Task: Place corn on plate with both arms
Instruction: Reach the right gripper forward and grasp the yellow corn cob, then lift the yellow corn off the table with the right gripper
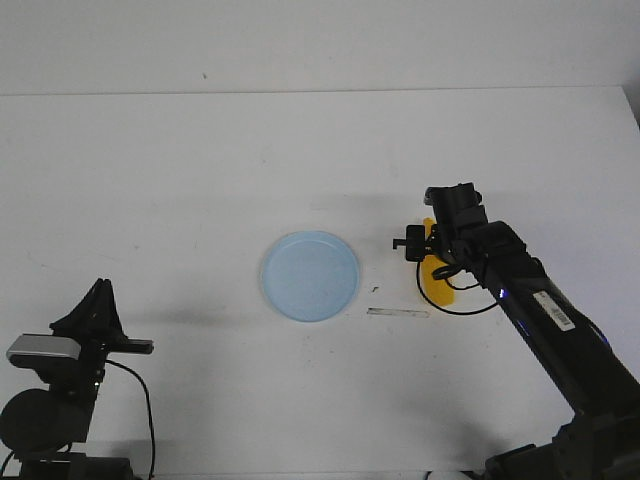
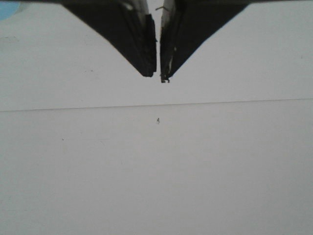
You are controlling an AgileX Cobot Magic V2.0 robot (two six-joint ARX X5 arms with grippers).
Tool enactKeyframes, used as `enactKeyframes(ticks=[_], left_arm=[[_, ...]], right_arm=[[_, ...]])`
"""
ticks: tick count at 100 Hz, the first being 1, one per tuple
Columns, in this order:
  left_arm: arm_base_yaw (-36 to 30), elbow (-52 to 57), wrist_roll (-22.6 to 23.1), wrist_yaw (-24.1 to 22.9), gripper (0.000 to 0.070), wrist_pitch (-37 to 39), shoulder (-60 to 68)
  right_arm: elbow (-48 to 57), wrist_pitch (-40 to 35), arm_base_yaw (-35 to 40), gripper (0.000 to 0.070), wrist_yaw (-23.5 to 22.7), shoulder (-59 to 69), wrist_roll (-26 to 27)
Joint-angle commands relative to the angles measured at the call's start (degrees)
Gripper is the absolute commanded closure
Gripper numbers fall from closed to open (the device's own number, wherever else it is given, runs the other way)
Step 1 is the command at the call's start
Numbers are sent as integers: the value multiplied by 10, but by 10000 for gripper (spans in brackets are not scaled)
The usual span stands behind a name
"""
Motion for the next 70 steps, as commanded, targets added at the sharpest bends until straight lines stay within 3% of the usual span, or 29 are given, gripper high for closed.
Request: enactKeyframes(ticks=[1,70], left_arm=[[0,5,2,-2,698,6,-1],[0,5,2,-2,698,6,-1]], right_arm=[[12,-2,2,199,3,21,-7],[11,-32,-4,202,12,98,-22]])
